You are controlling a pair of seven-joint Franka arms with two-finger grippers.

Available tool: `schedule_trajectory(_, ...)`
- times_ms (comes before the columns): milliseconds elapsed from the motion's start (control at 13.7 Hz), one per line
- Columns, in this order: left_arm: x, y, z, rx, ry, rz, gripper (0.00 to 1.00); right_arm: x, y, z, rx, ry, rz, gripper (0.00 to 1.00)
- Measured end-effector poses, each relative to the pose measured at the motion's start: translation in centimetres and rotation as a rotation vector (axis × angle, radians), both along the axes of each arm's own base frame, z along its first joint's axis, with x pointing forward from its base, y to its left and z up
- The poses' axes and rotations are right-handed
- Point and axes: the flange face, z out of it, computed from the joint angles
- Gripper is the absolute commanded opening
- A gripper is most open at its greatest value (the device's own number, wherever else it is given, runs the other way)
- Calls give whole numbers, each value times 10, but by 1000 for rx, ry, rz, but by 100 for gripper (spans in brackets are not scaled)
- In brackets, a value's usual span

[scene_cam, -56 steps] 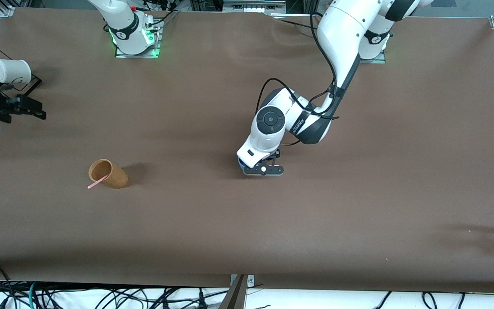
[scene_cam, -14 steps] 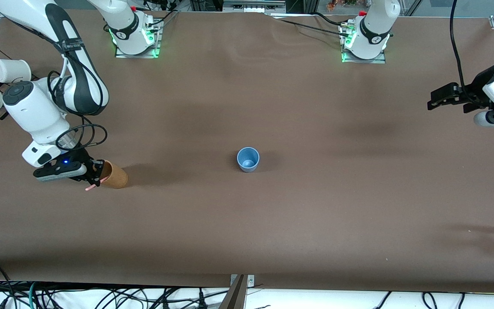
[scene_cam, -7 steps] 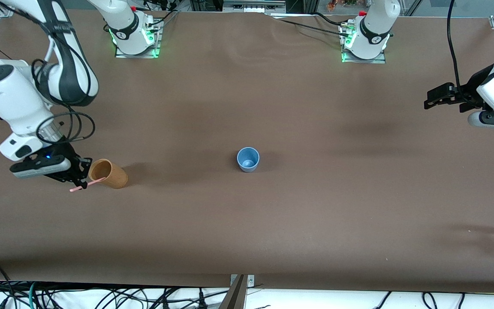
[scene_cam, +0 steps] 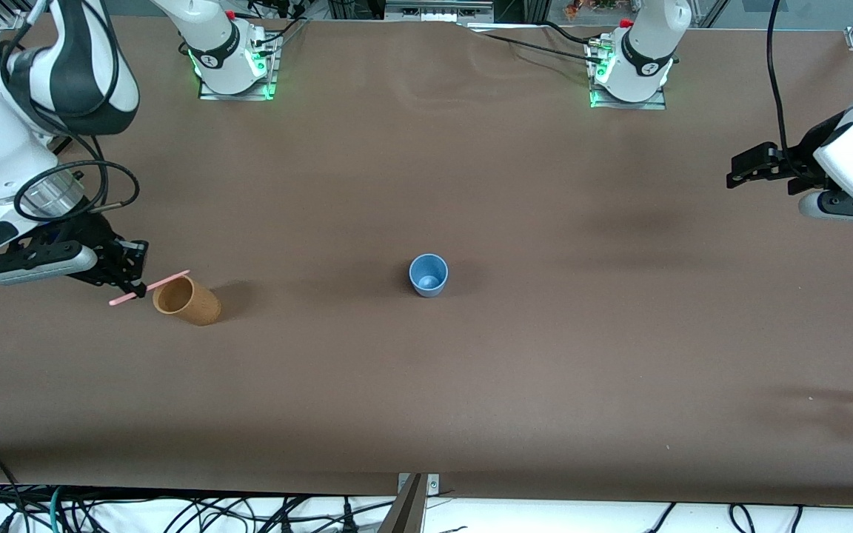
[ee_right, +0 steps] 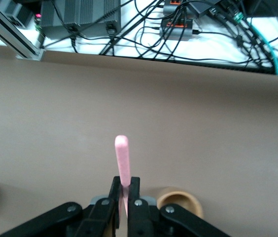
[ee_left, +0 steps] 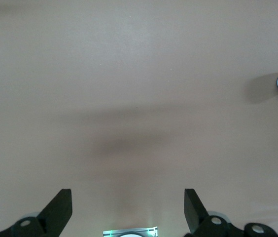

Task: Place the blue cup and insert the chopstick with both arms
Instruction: 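Carry the pink chopstick with the right gripper over the blue cup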

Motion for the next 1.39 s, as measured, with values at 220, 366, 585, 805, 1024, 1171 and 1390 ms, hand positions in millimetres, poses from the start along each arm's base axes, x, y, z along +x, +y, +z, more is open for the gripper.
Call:
schedule_trajectory(220,0,2,0,0,-3,2,100,-8,58,-6,75,52,-118,0)
schedule_trajectory(366,1,2,0,0,-7,1,100,-15,97,-14,72,74,-197,0)
schedule_trajectory(585,1,3,0,0,-7,3,100,-31,176,-20,72,64,-347,0)
schedule_trajectory(805,1,5,0,0,-7,3,100,-49,256,-35,77,16,-466,0)
schedule_trajectory(1024,1,6,0,-1,-7,0,100,-68,325,-56,115,-19,-565,0)
schedule_trajectory(1171,1,7,0,-1,-8,-3,100,-86,365,-74,133,-40,-605,0)
schedule_trajectory(1390,1,6,0,-2,-8,-6,100,-107,397,-104,100,-103,-621,0)
